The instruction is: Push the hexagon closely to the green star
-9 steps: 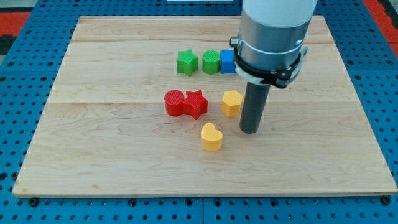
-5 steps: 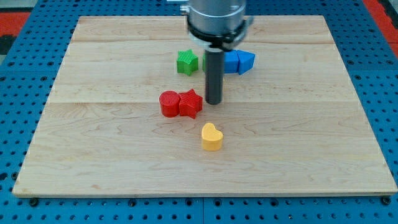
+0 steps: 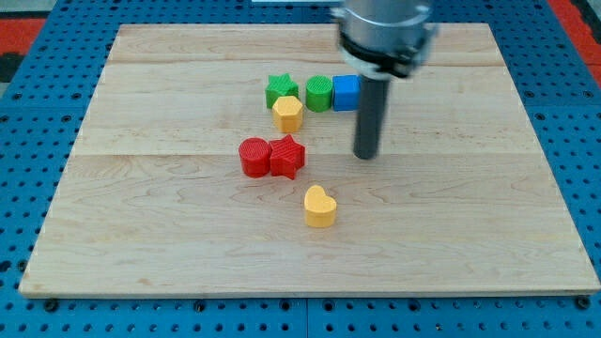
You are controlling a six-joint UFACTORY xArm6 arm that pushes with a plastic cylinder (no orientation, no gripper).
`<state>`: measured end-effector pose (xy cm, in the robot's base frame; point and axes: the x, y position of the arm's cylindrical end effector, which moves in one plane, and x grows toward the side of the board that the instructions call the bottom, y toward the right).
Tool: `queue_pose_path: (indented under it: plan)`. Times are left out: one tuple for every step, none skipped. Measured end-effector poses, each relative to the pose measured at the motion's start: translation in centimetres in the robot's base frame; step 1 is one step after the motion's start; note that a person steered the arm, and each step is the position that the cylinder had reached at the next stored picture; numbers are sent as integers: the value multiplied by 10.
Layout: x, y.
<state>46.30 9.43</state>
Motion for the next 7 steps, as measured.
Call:
queue_pose_path:
  plan:
    - [81,9]
    - [130,-13]
    - [131,-74]
    - [110,-121]
    - [76,-167]
    - [46,-204]
    - [21,-233]
